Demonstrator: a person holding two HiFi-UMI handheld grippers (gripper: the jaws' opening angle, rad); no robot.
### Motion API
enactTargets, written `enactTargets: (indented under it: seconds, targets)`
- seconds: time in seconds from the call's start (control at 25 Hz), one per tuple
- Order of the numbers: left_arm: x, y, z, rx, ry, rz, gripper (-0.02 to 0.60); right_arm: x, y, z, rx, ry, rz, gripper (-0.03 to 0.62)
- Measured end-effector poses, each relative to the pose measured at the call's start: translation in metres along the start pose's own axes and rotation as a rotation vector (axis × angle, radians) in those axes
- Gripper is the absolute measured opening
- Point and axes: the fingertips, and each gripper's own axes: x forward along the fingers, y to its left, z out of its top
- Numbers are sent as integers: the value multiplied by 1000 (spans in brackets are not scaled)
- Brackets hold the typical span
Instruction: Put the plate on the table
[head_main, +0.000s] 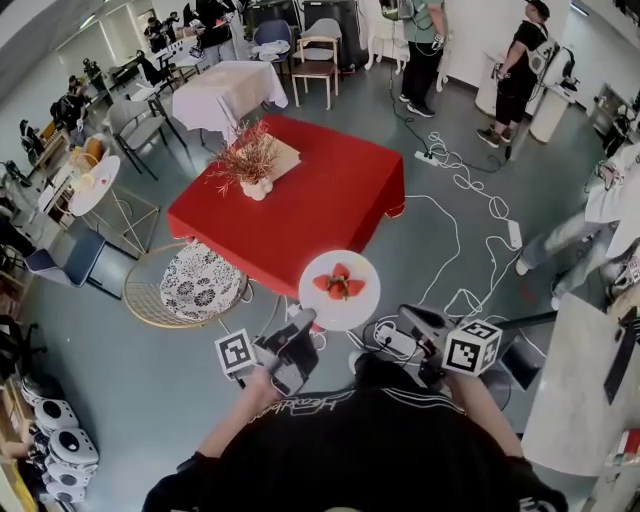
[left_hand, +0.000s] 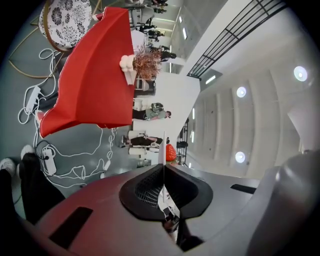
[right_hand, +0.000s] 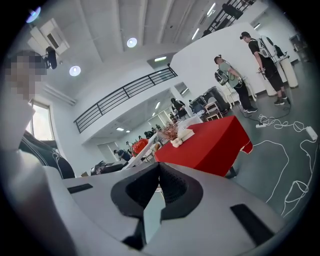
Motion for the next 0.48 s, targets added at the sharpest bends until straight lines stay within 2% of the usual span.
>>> enactTargets:
  seconds: [0.28, 0.48]
  targets:
    - [14, 5, 16, -2, -16, 29, 14, 17, -21, 11, 20, -14, 19, 8]
    - [36, 7, 37, 6, -15, 22, 14, 38, -46, 24, 36, -28, 22, 8]
